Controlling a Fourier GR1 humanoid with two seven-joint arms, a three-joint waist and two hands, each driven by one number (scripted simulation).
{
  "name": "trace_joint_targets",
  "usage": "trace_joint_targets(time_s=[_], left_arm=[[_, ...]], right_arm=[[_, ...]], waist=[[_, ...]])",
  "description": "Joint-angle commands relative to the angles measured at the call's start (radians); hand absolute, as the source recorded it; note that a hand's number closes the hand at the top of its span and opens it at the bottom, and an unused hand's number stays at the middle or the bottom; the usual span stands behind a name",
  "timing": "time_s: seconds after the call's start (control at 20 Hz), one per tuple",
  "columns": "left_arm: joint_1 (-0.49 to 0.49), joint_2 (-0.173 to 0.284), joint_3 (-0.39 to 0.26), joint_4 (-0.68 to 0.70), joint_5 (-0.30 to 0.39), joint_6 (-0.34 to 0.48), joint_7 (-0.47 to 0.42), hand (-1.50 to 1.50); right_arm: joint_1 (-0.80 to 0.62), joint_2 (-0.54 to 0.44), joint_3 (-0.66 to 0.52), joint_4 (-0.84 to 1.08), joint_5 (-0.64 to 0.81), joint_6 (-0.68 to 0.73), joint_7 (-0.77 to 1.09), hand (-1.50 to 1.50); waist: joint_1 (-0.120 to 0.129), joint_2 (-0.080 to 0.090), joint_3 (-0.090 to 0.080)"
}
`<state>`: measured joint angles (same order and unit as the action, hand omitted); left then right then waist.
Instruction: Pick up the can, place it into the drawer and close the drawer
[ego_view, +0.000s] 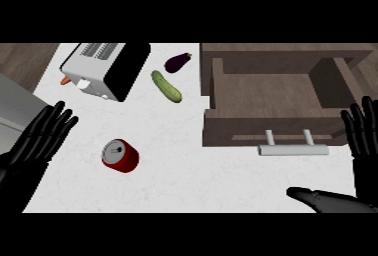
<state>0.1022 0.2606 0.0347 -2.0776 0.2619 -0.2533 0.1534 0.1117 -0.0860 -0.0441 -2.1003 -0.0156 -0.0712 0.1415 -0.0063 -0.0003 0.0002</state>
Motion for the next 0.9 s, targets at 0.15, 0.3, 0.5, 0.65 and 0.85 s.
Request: trace_joint_targets(time_s=[0.15, 0.3, 0.5, 0.65, 0.85], left_arm=[[0.083, 0.07, 0.091, -0.097, 0.138, -0.082, 0.137, -1.5], [0.135, 0.081, 0.146, -0.177, 0.193, -0.103, 0.177, -1.5], [0.118, 0.08, 0.21, -0.12, 0.252, -0.149, 0.167, -1.5], [0.091, 0.082, 0.209, -0.202, 0.295, -0.084, 0.297, -1.5], [0.1, 0.07, 0.275, -0.093, 0.367, -0.114, 0.275, -1.5]], right_arm=[[0.093, -0.044, -0.129, -0.041, -0.107, 0.051, 0.042, -1.5], [0.131, -0.031, -0.134, -0.03, -0.095, 0.074, -0.014, -1.5], [0.182, -0.044, -0.226, 0.012, -0.186, 0.147, -0.081, -1.5], [0.21, -0.033, -0.233, -0.003, -0.193, 0.181, -0.097, -1.5], [0.215, -0.048, -0.263, -0.019, -0.224, 0.214, -0.073, -1.5]], waist=[[0.007, -0.002, 0.0], [0.008, -0.002, 0.0], [0.005, -0.001, 0.0], [0.003, -0.001, 0.0], [0.004, -0.001, 0.0]])
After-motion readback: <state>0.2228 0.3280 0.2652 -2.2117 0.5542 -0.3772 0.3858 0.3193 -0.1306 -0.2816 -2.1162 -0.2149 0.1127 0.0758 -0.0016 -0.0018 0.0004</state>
